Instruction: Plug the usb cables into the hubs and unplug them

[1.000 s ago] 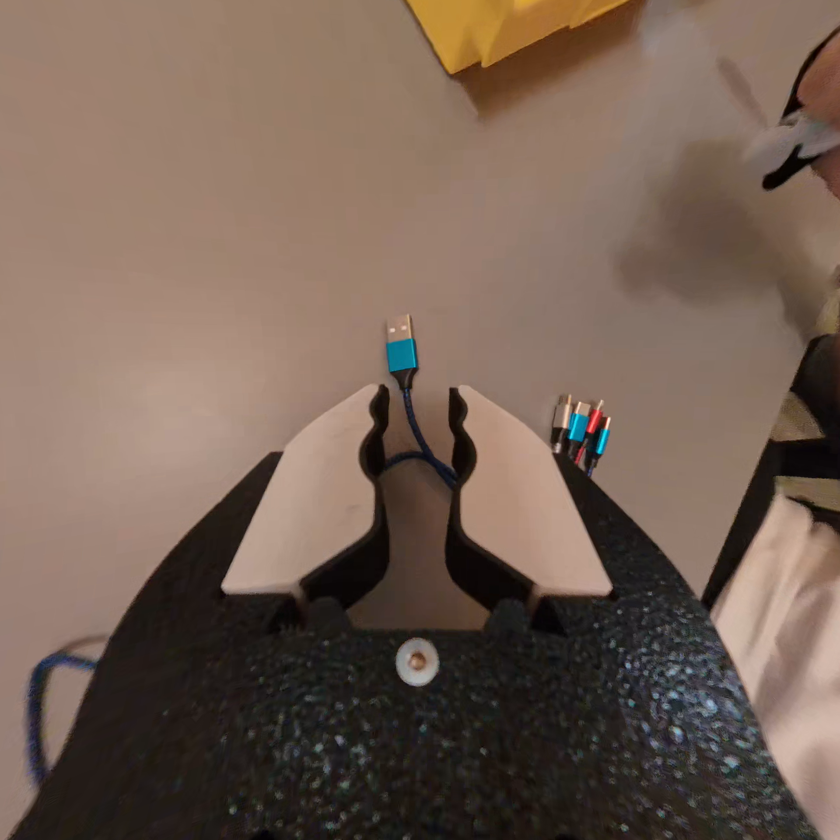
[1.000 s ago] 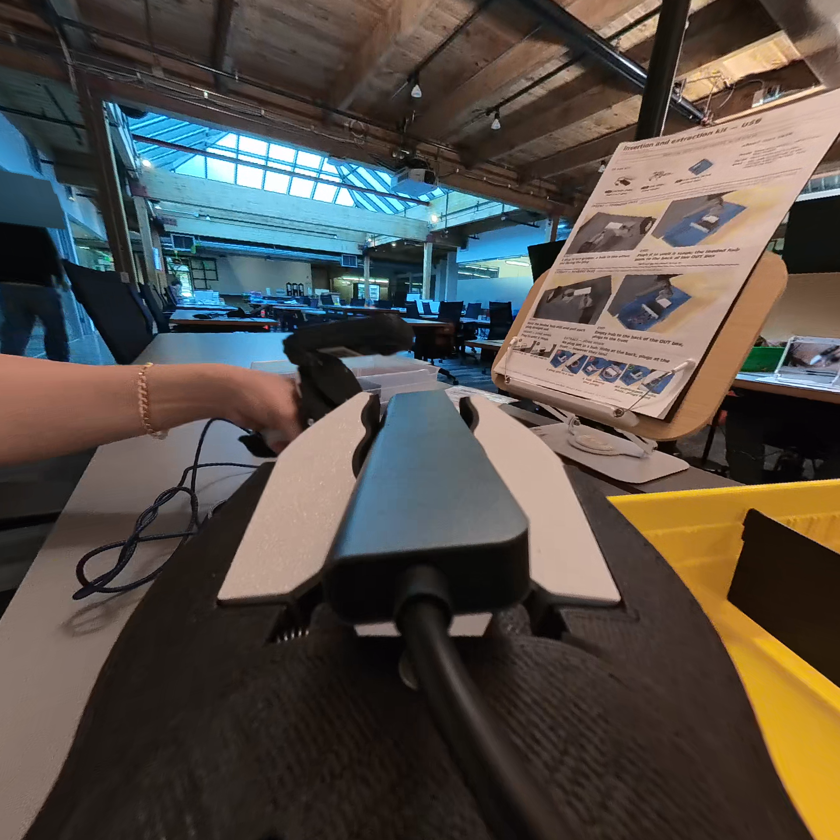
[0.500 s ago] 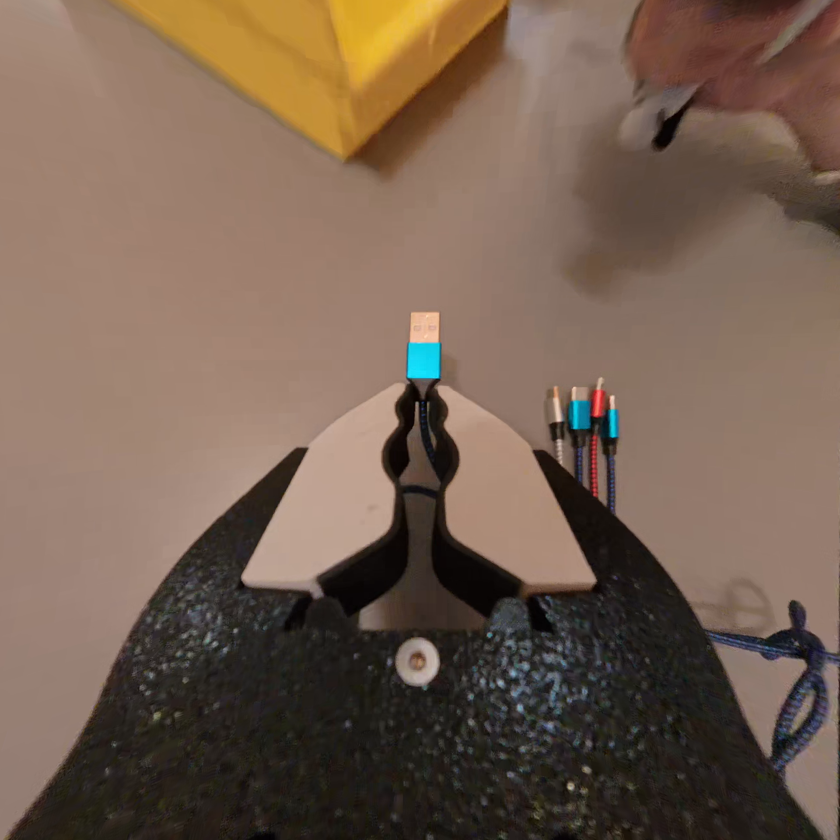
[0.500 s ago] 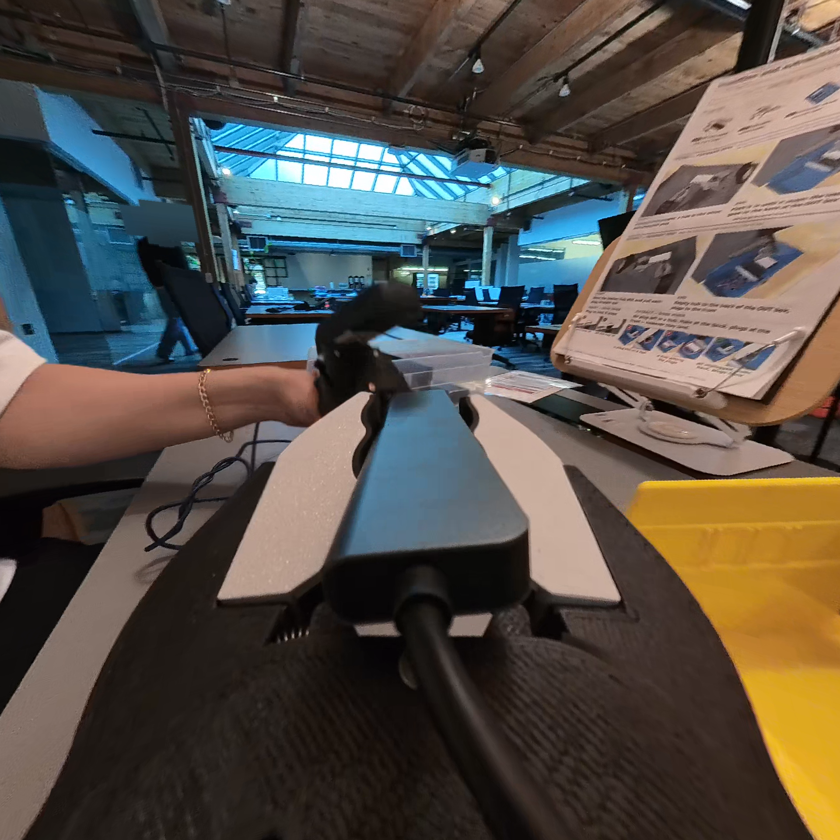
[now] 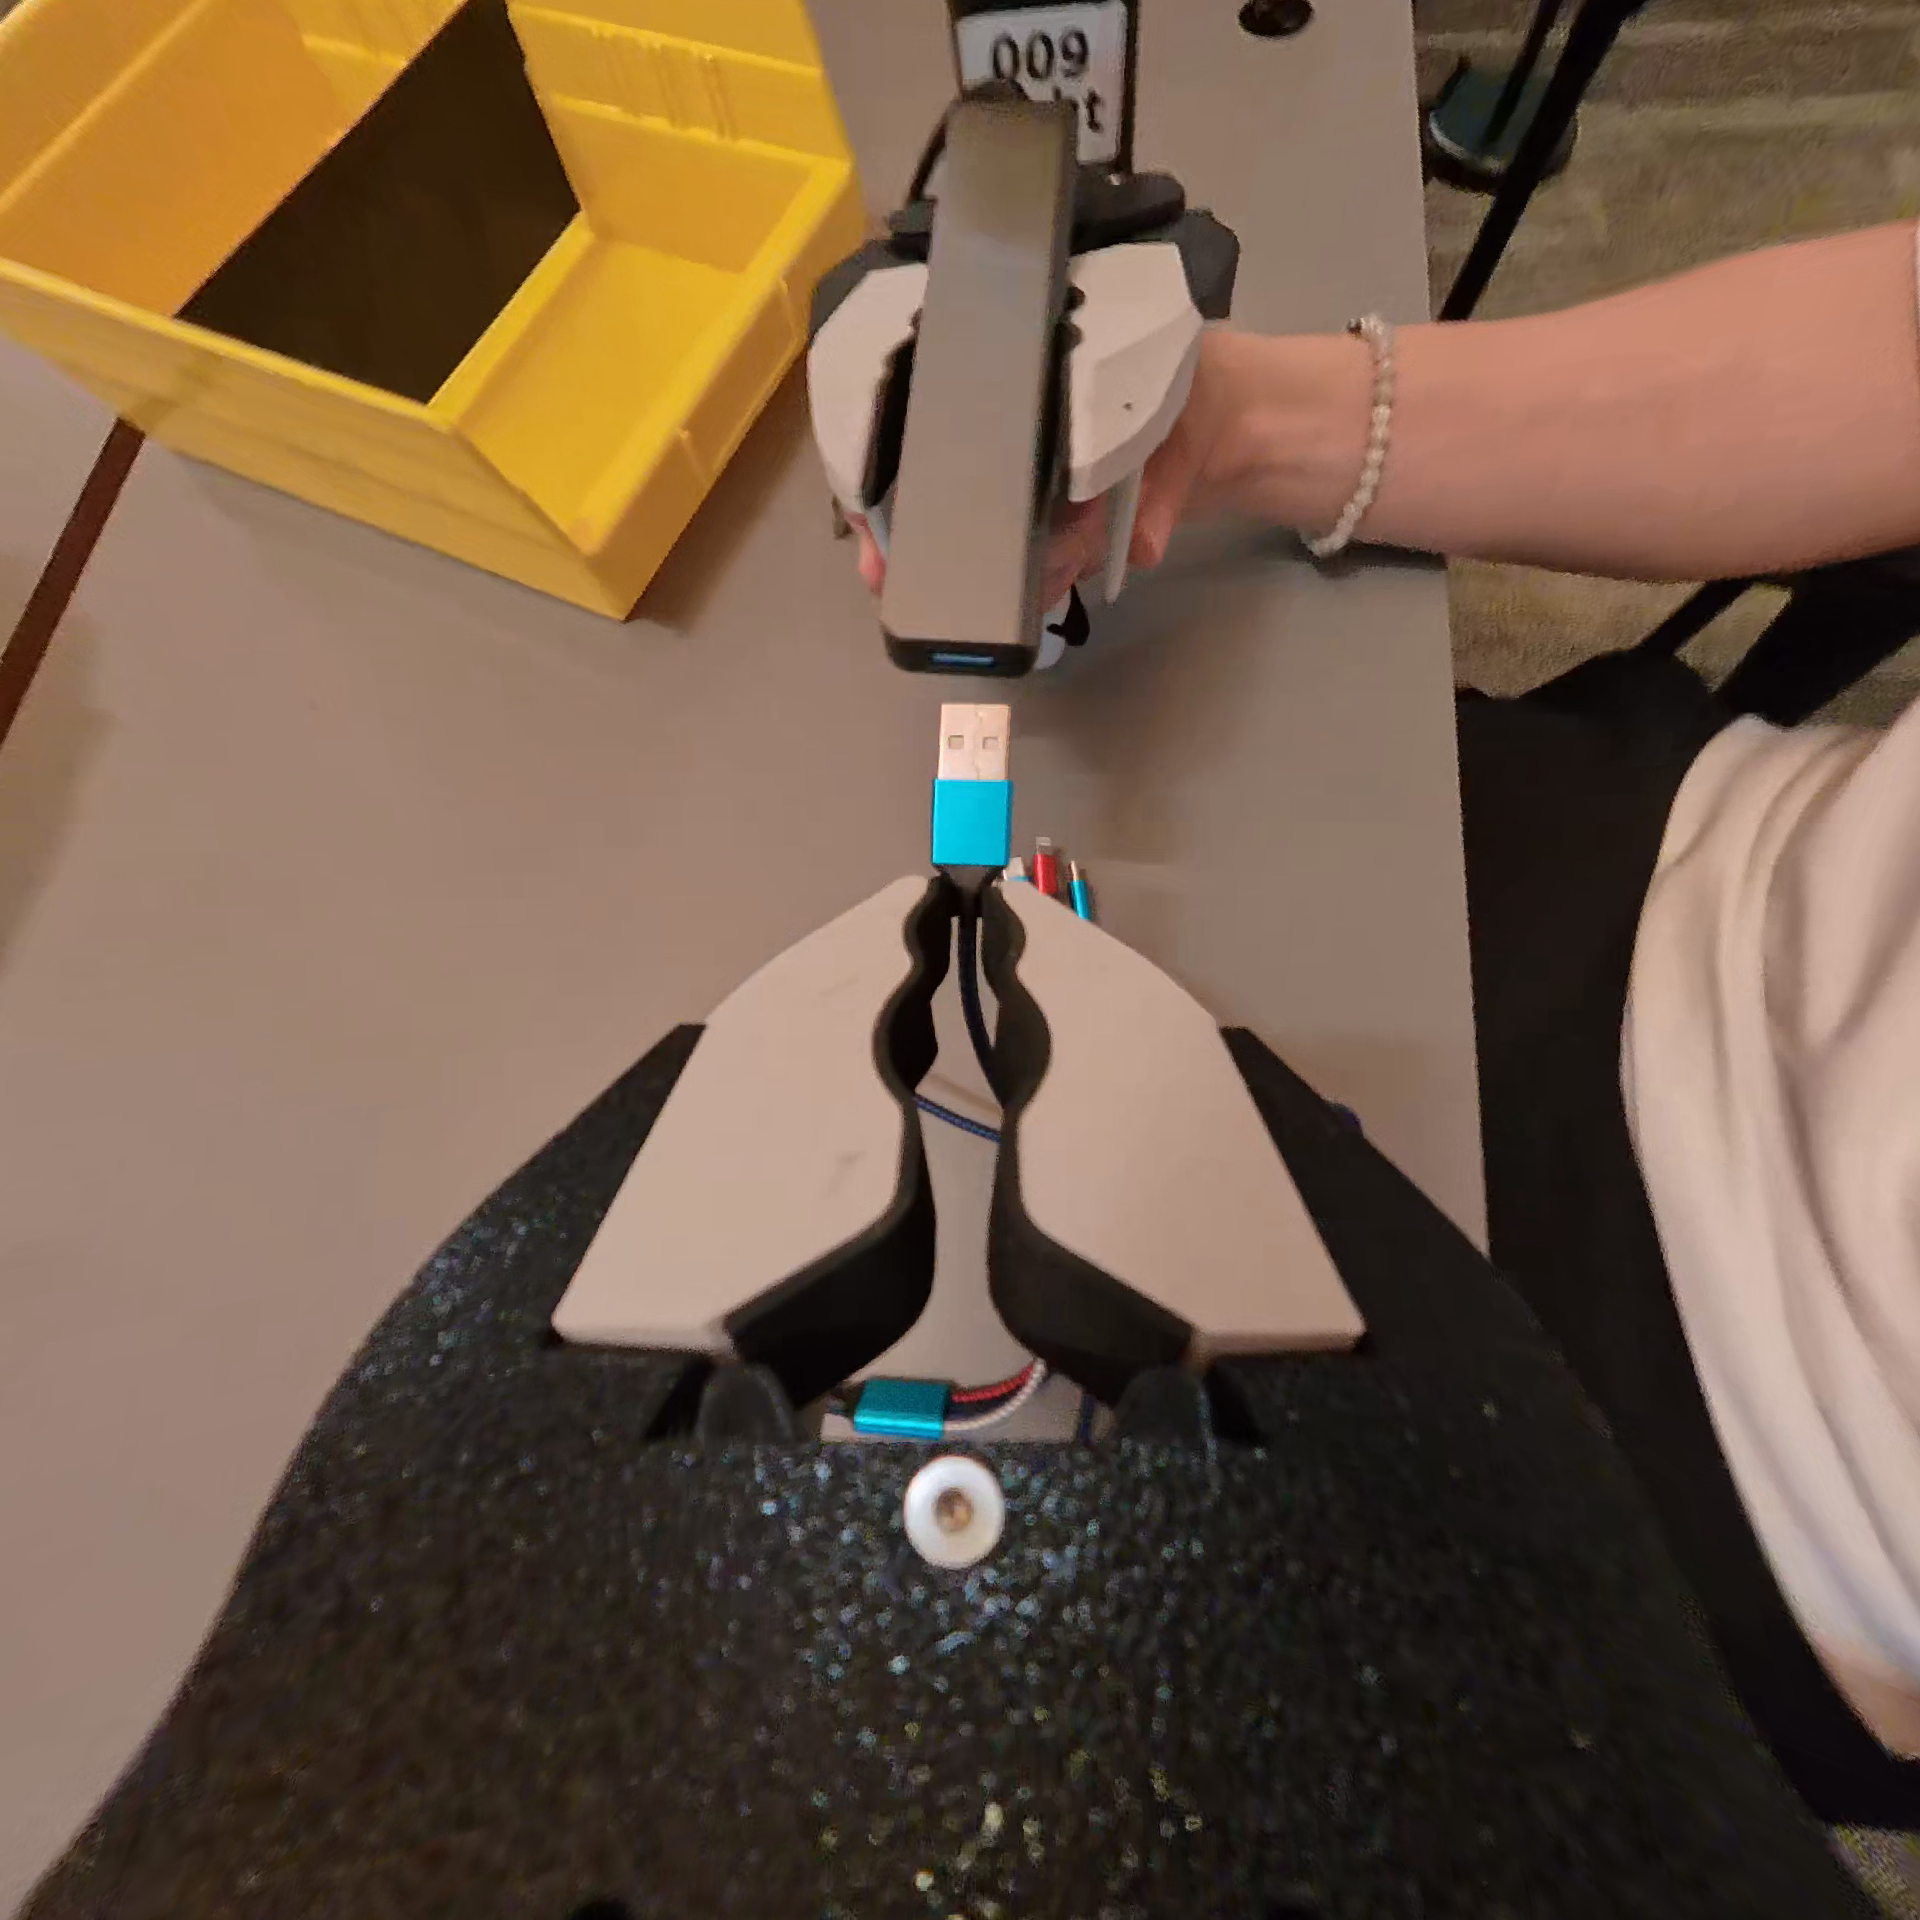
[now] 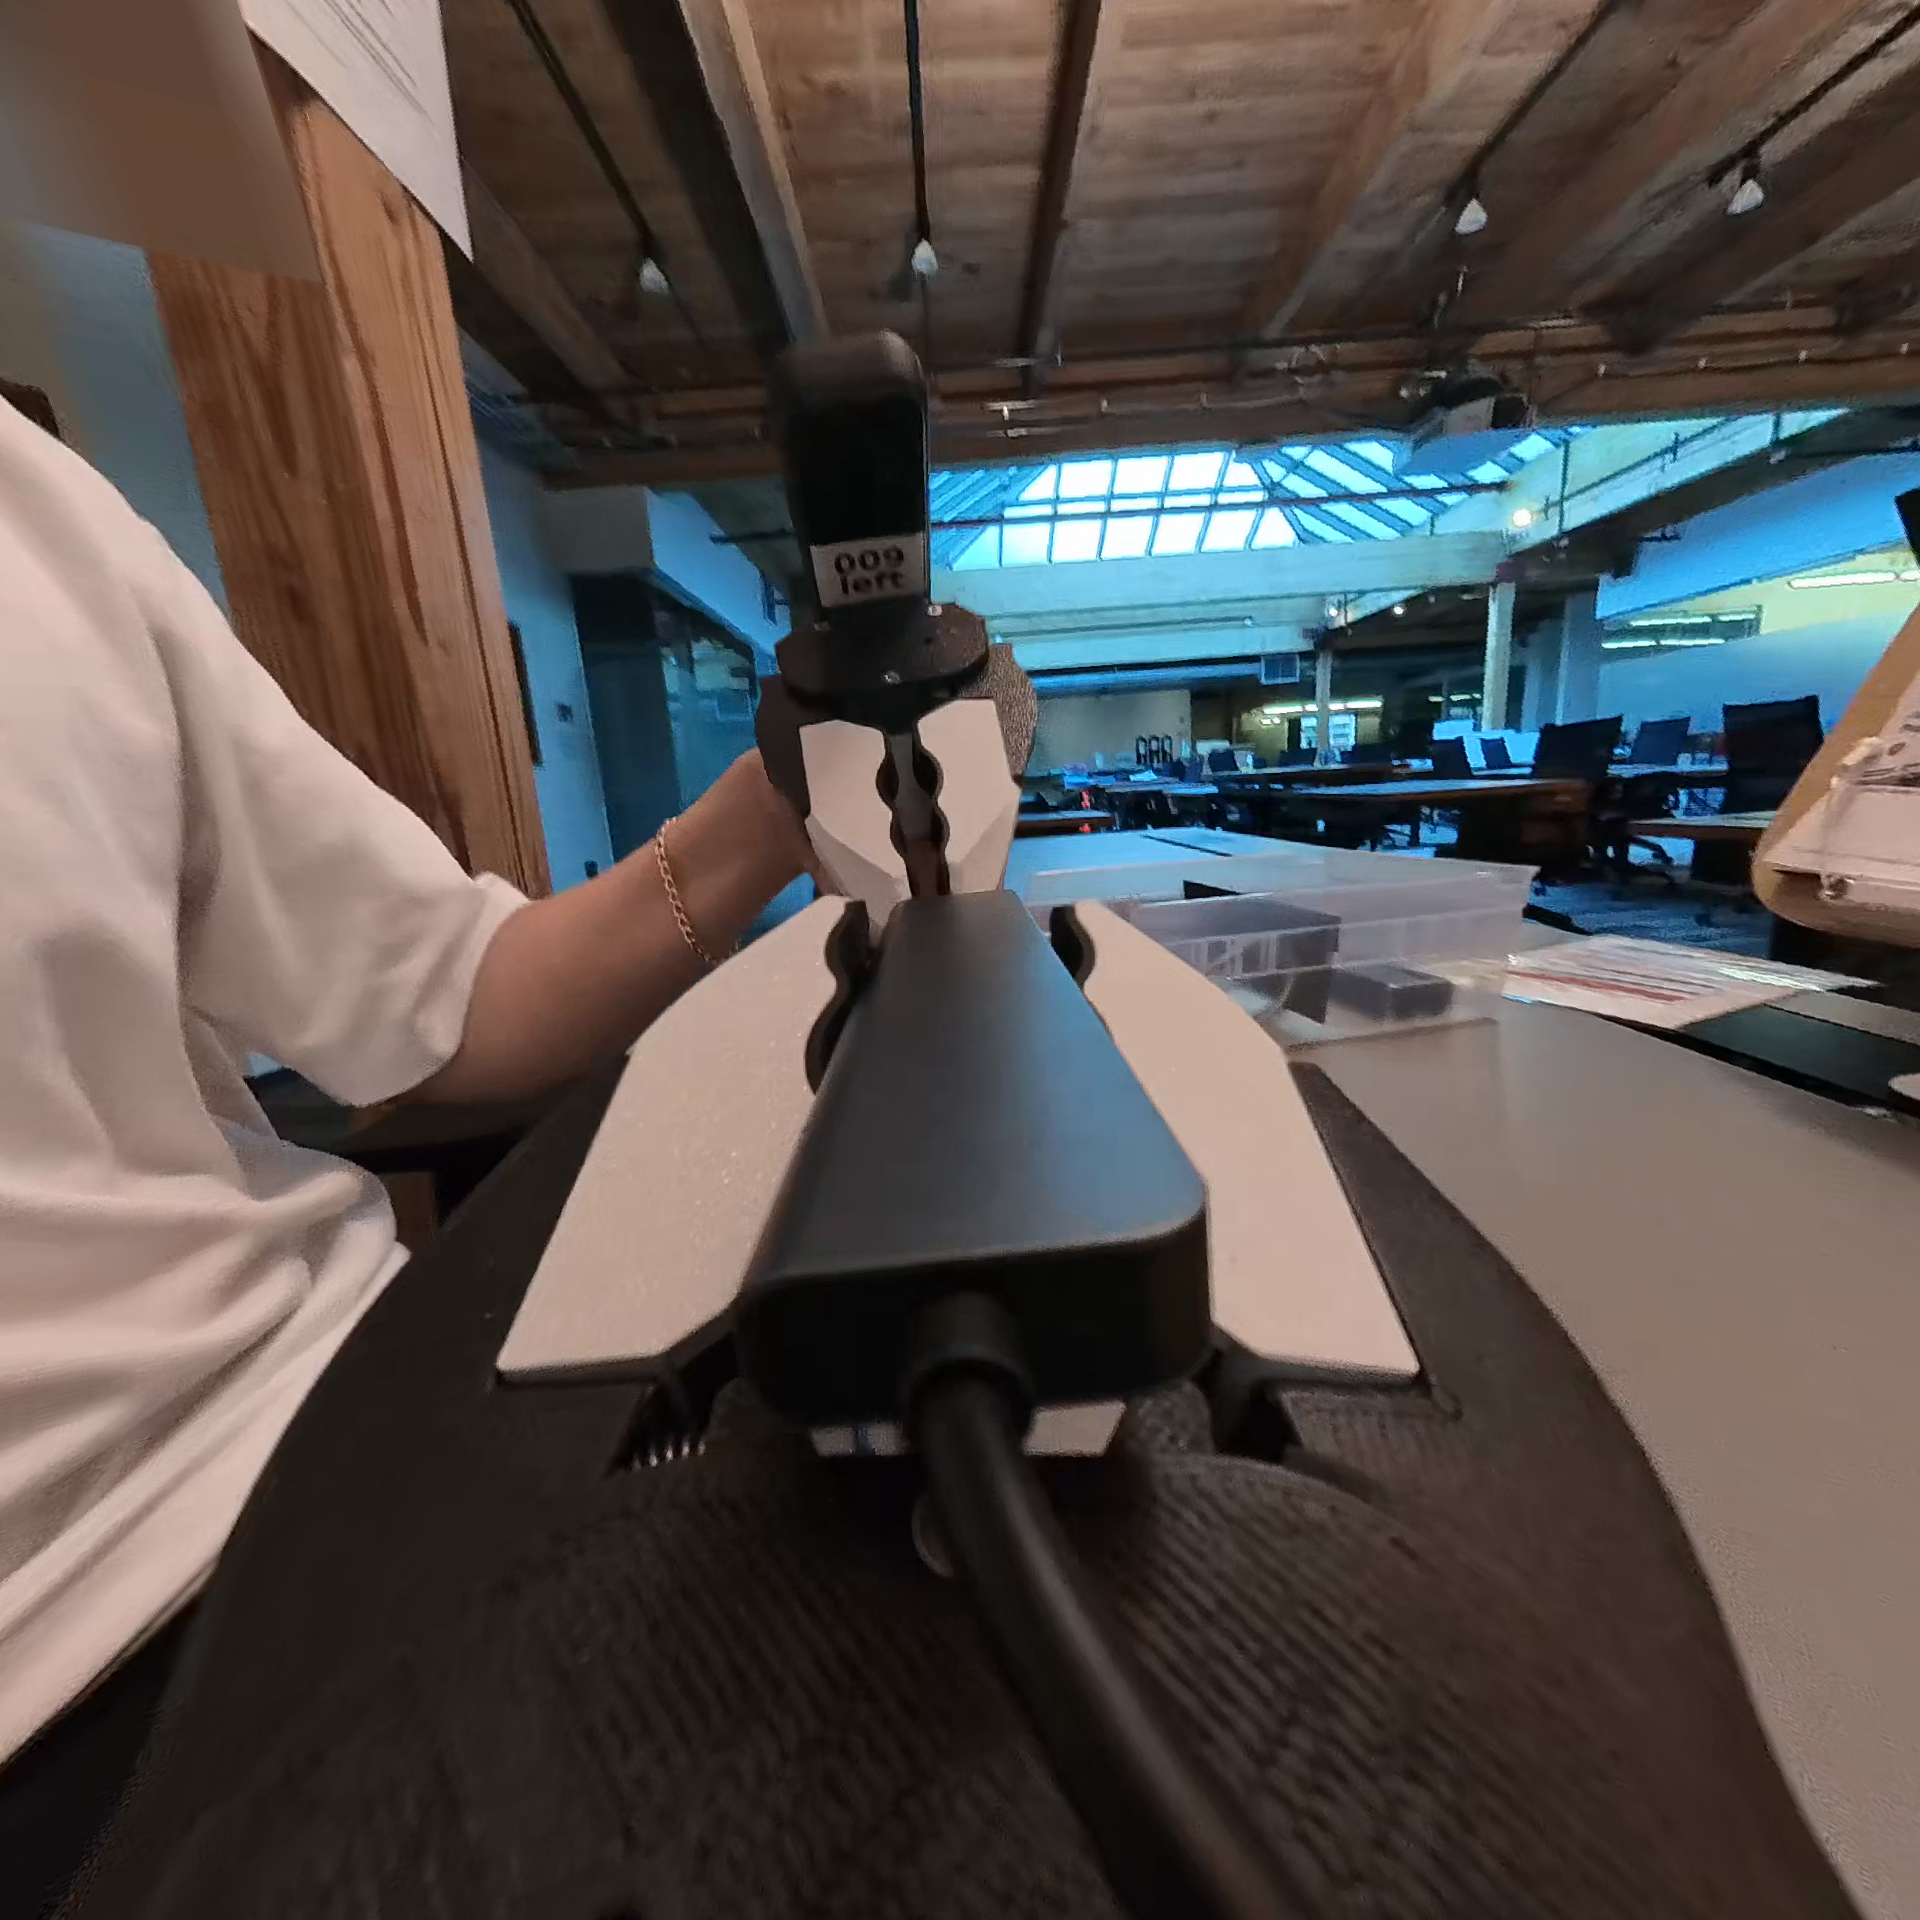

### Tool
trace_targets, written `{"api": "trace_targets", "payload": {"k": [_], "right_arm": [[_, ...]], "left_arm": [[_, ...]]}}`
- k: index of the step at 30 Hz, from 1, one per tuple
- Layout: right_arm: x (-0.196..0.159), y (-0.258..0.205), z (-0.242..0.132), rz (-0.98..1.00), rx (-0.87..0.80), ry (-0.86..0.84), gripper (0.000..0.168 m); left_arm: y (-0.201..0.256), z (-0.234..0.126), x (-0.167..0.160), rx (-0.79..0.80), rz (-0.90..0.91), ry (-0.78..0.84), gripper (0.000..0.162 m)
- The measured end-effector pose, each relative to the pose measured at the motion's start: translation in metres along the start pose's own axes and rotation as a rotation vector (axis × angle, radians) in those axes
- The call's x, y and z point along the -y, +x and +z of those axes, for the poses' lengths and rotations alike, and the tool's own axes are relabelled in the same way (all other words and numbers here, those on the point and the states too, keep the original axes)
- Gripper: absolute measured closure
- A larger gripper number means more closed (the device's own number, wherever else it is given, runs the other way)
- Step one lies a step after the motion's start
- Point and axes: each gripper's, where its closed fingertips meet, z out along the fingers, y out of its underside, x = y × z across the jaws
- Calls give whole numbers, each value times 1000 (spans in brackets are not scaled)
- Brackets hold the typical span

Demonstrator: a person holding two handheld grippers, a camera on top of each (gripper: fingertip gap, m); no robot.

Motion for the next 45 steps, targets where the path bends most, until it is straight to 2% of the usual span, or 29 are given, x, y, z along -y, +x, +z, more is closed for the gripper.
{"api": "trace_targets", "payload": {"k": [5, 8, 11, 14, 24, 34, 45], "right_arm": [[-6, -7, 4, 28, 54, 16, 133], [-8, -10, 11, 30, 69, 1, 132], [-12, -11, 20, 14, 65, -30, 133], [-5, -16, 27, -20, 66, -38, 132], [-4, -19, 28, -45, 78, -69, 132], [-11, -14, 29, -20, 70, -67, 132], [-22, -18, 33, -89, 59, -196, 132]], "left_arm": [[4, -14, -7, -8, -127, 69, 157], [8, -21, -14, -27, -108, 29, 157], [12, -27, -6, -44, -109, 74, 157], [12, -28, -12, -24, -107, 48, 157], [15, -27, -7, -28, -101, 68, 157], [14, -17, -14, -21, -105, 11, 157], [11, -8, -27, 70, -29, -129, 157]]}}
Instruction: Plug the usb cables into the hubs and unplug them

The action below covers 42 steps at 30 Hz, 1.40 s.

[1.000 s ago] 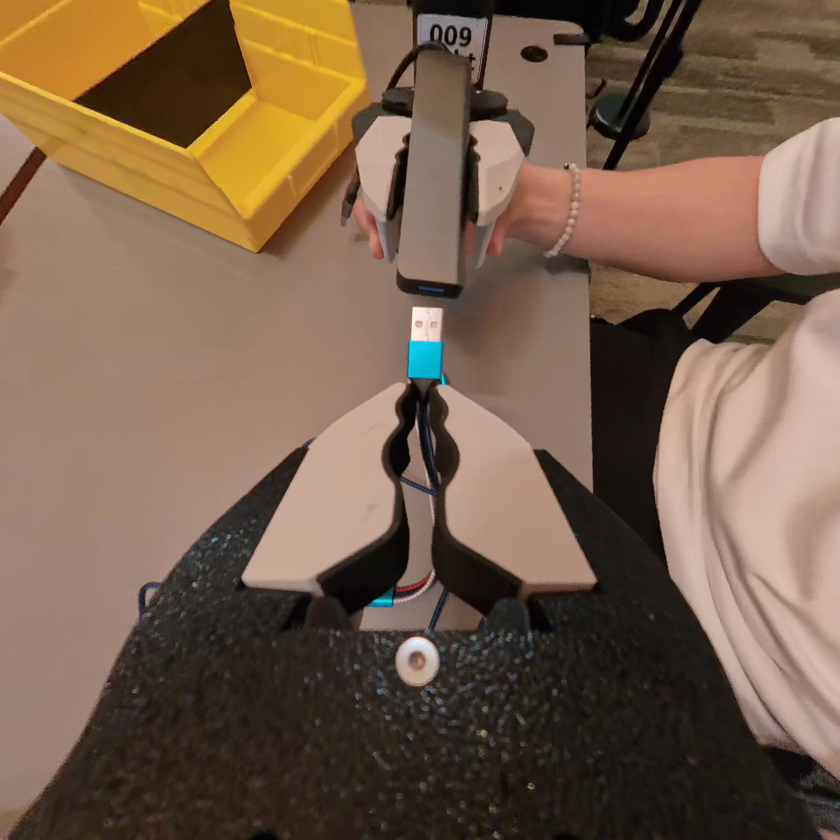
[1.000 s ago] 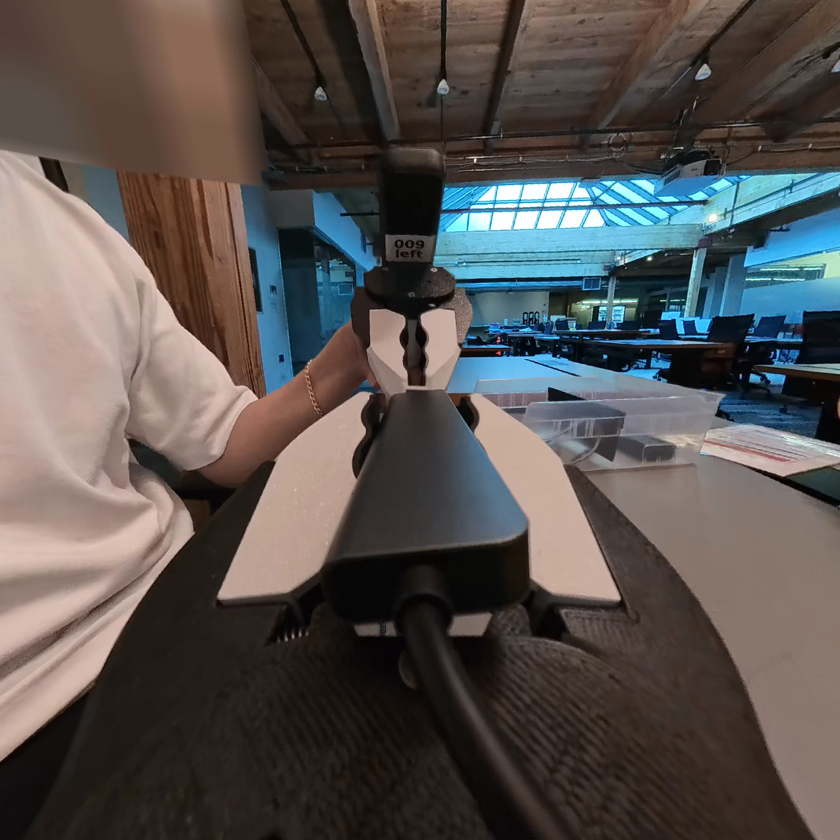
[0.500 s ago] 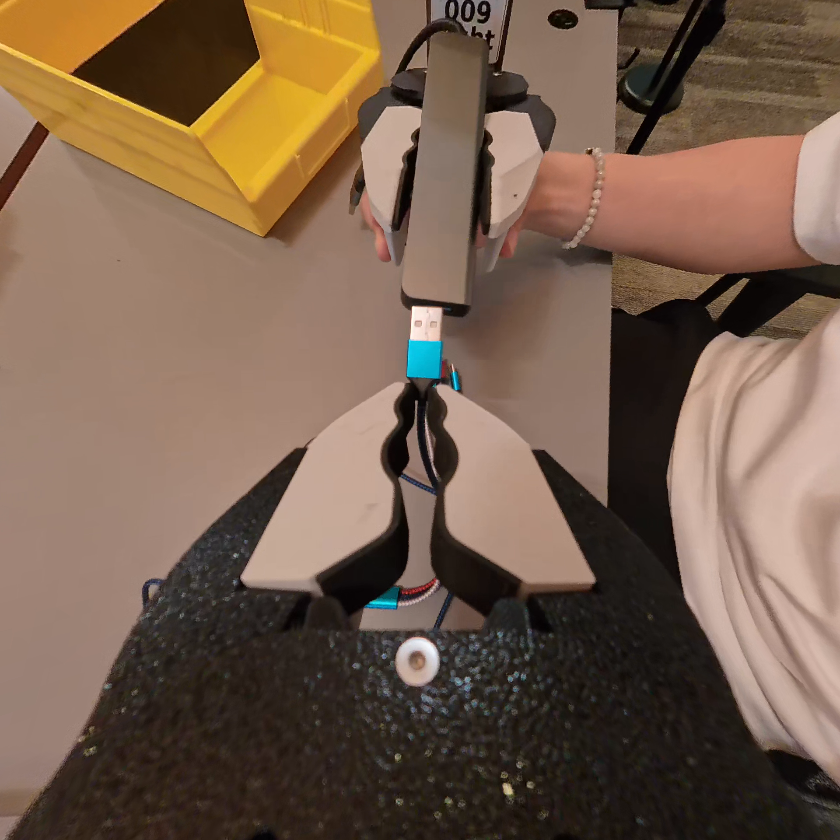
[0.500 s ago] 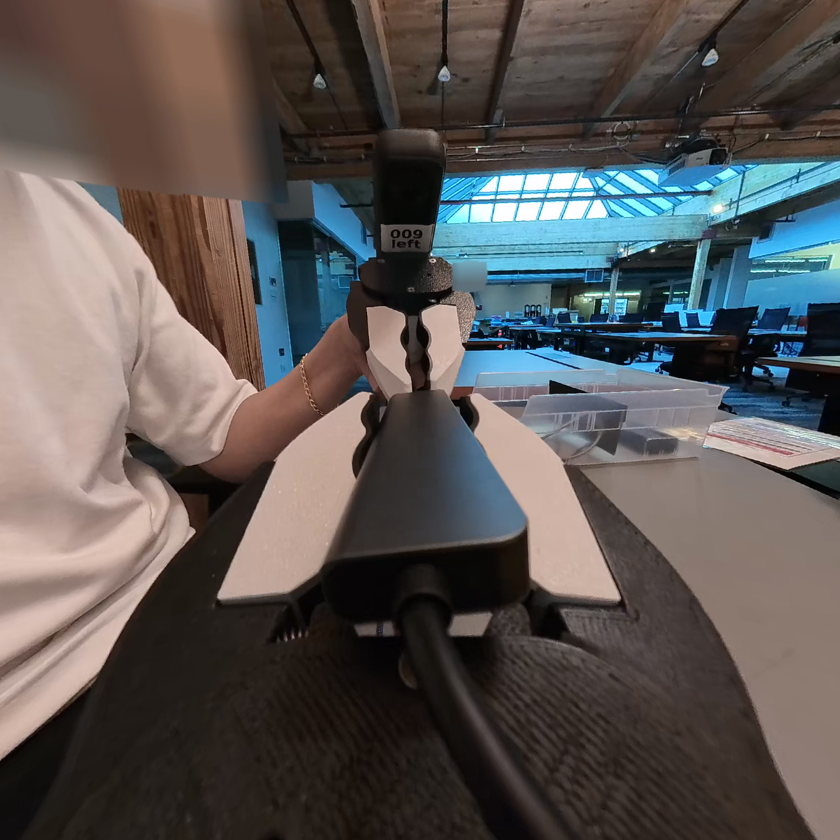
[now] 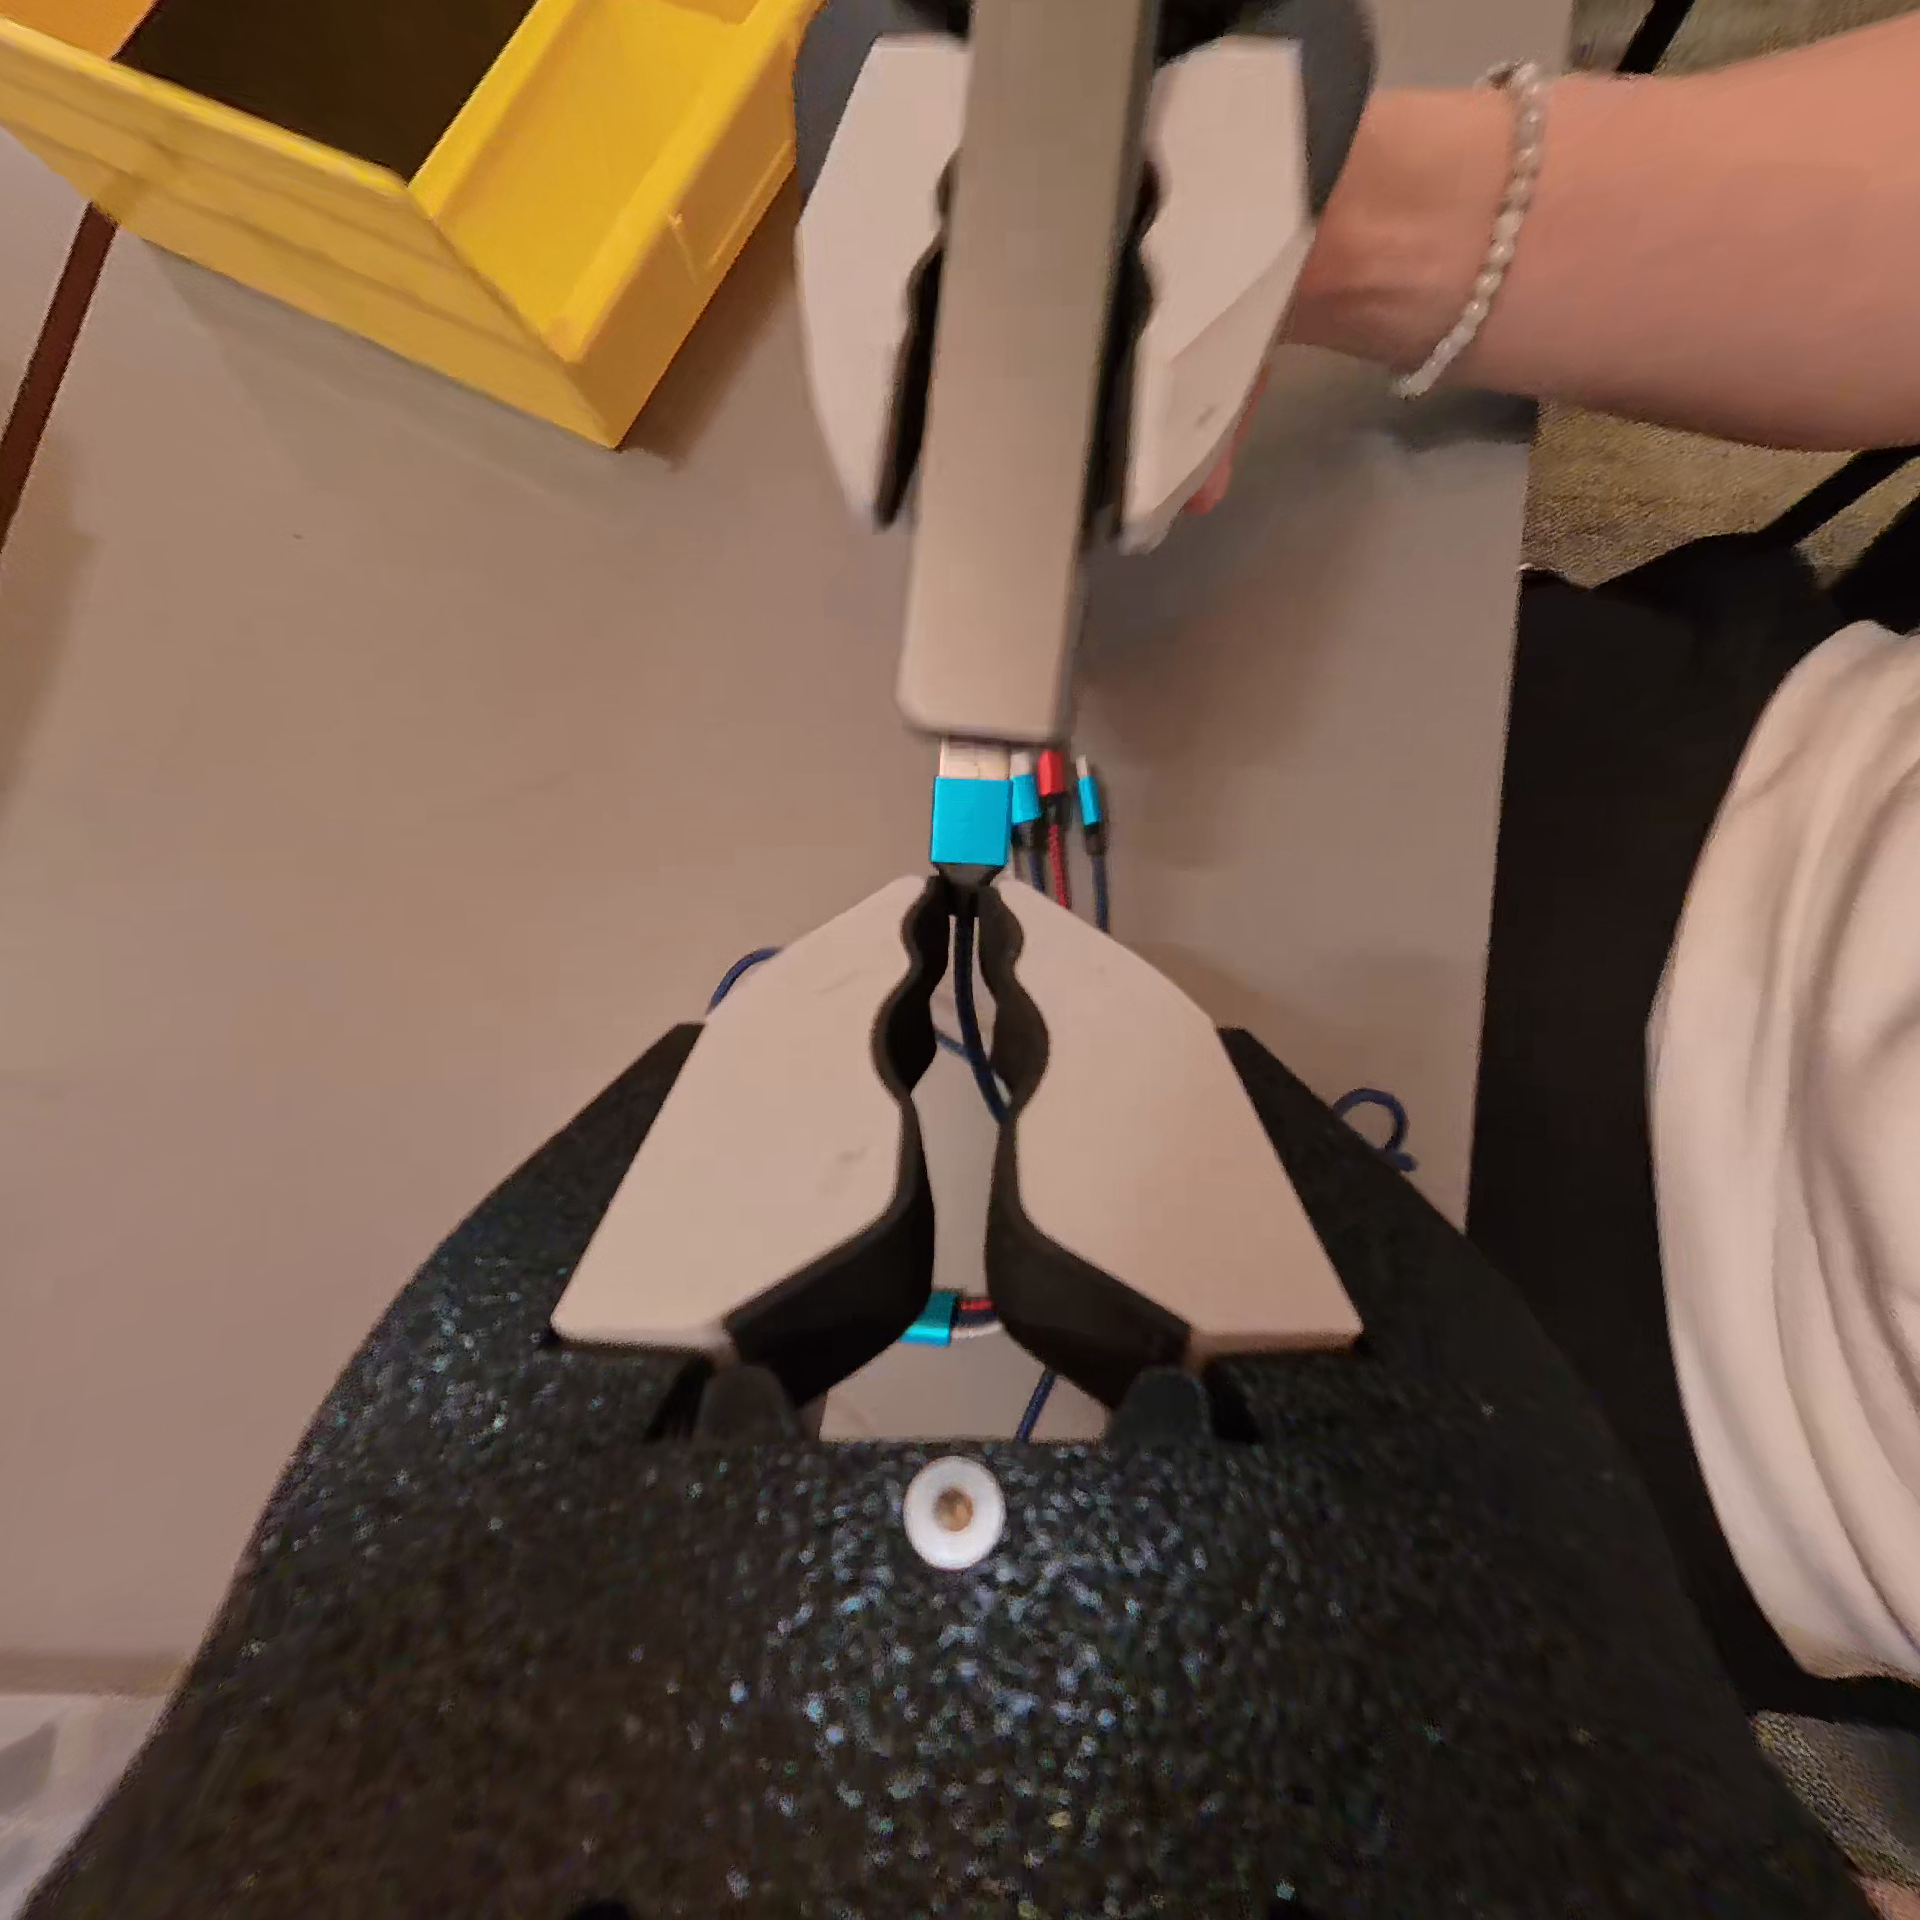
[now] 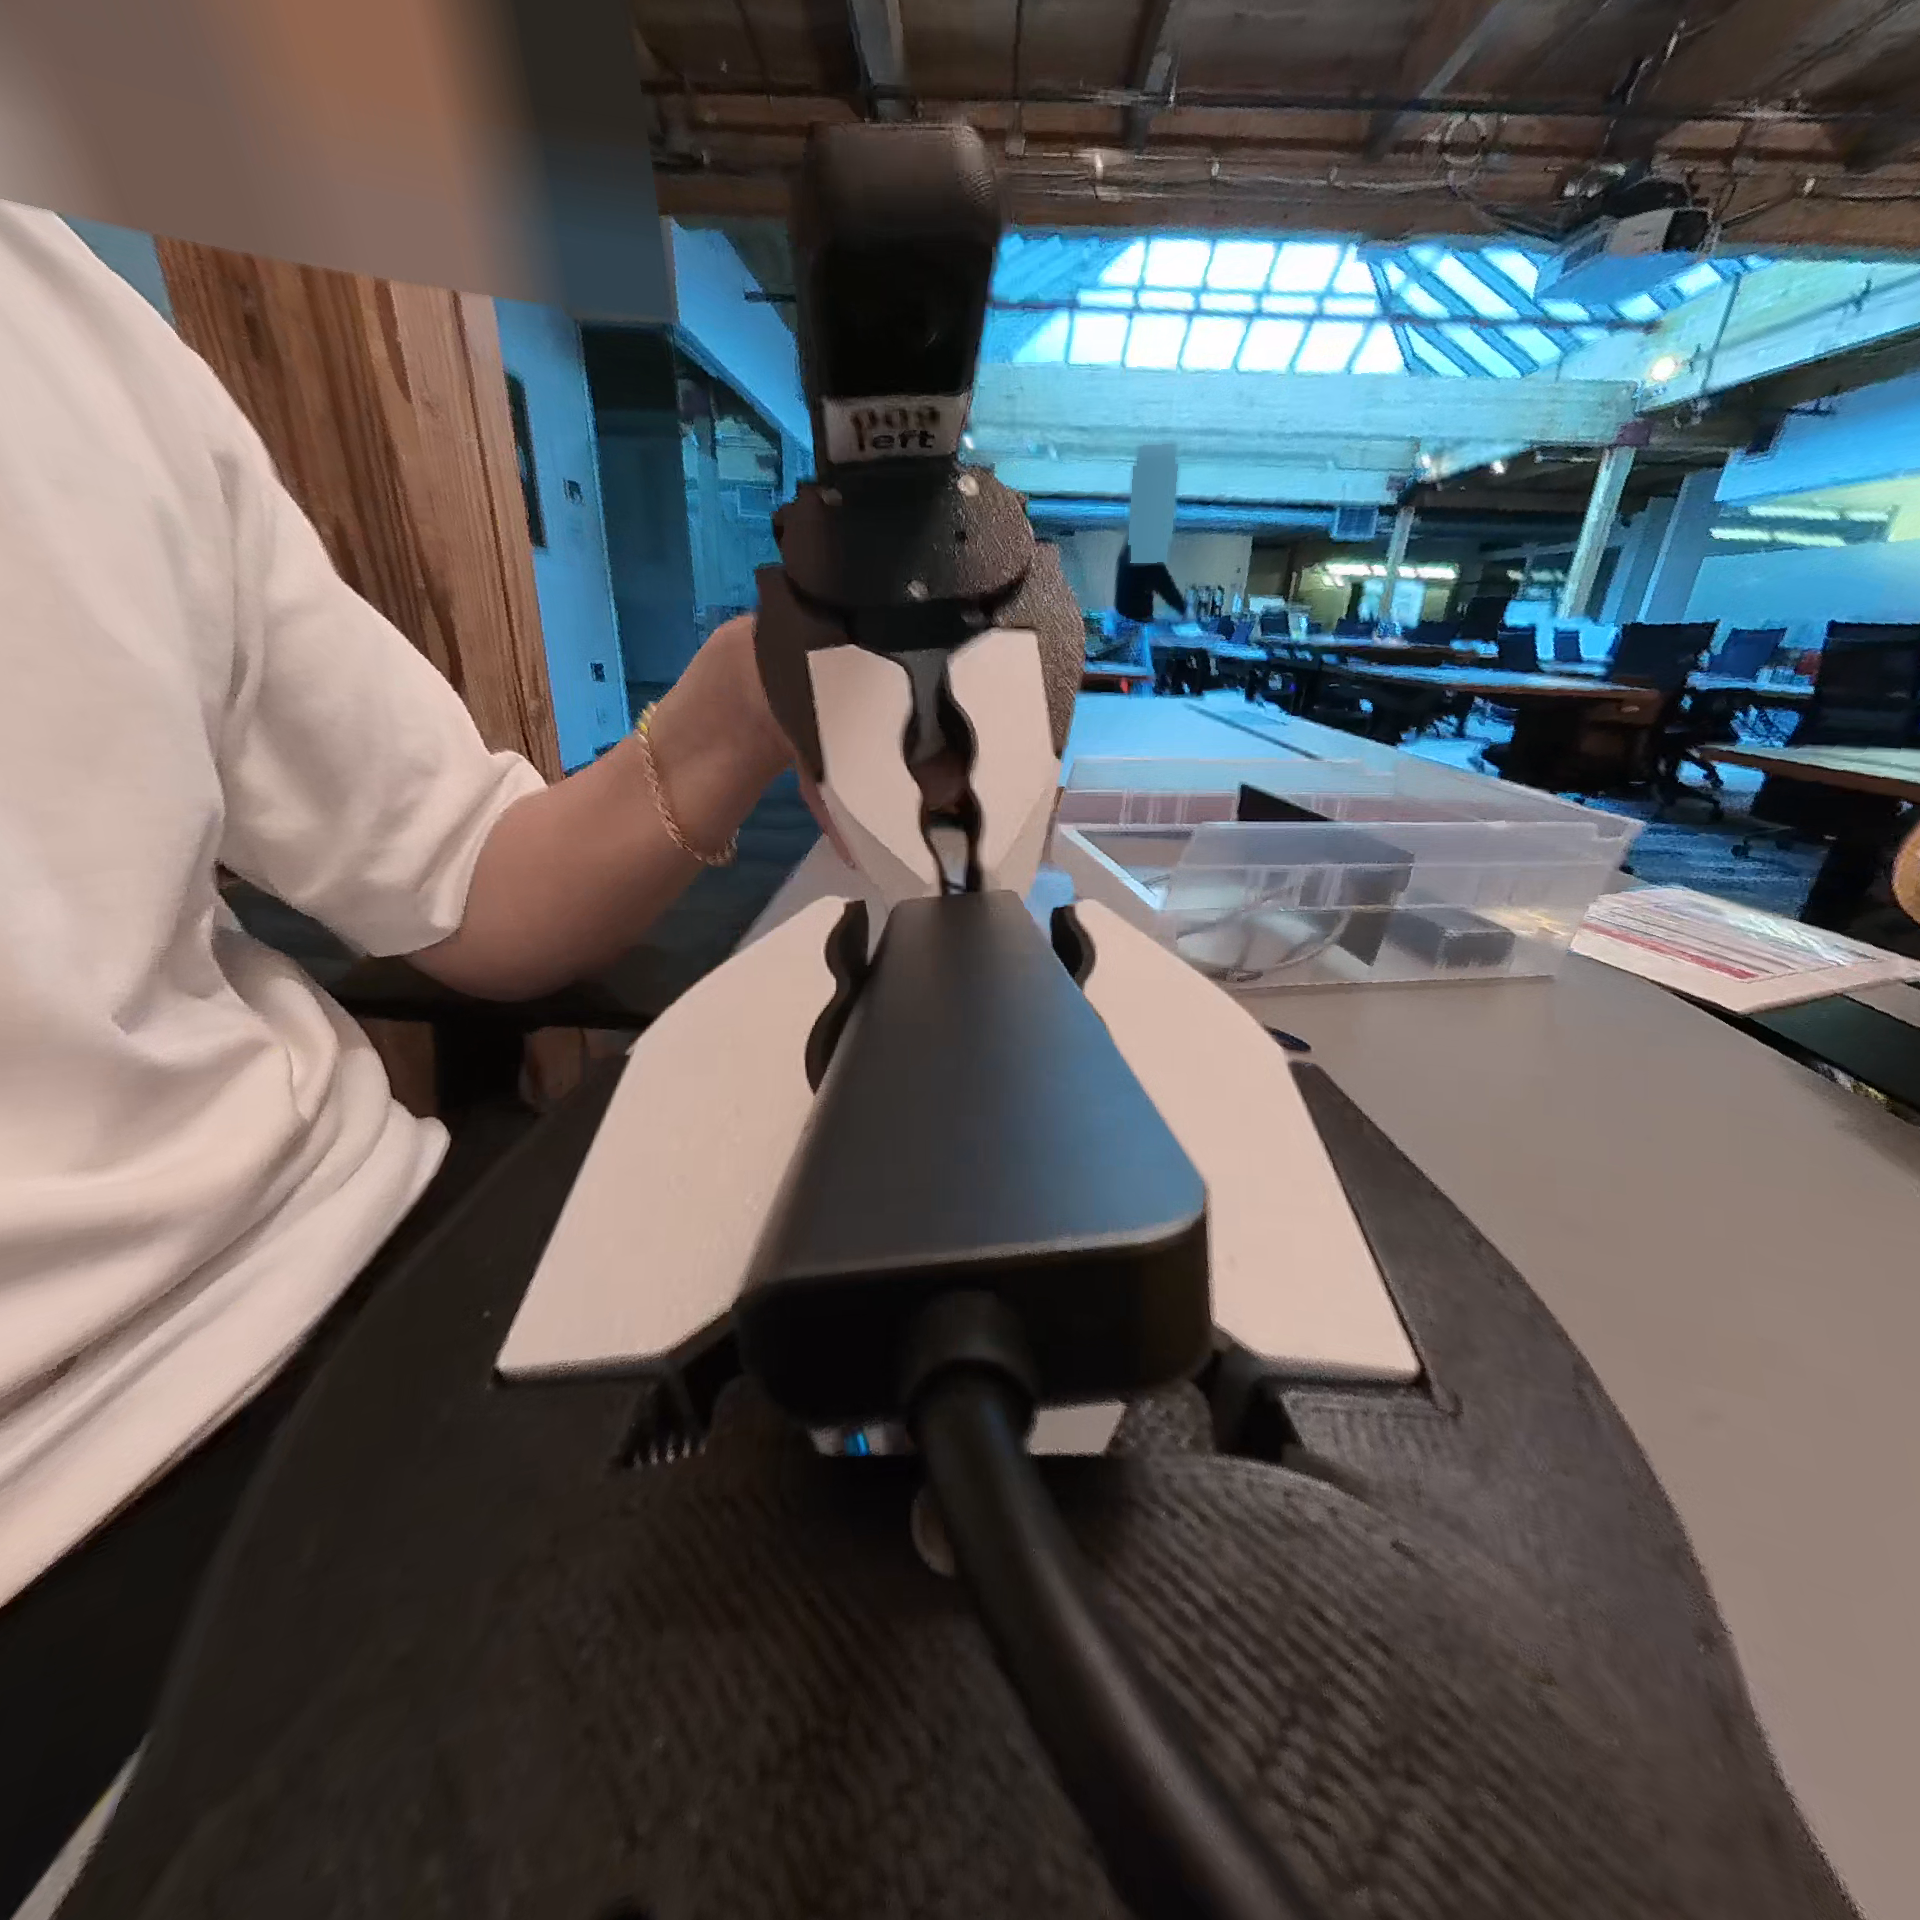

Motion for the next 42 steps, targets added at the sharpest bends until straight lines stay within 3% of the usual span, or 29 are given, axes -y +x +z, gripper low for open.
{"api": "trace_targets", "payload": {"k": [6, 11, 20, 42], "right_arm": [[-4, 3, -1, 2, -9, -11, 132], [-1, 3, -3, 14, -5, 13, 132], [1, 3, -3, 54, 11, 62, 133], [-4, 1, 0, 15, -12, 9, 132]], "left_arm": [[-6, -1, -7, 44, 7, -41, 157], [0, -10, 2, -15, -5, 43, 157], [2, -5, -2, -36, 5, 21, 157], [2, 2, -7, -39, 9, -13, 157]]}}
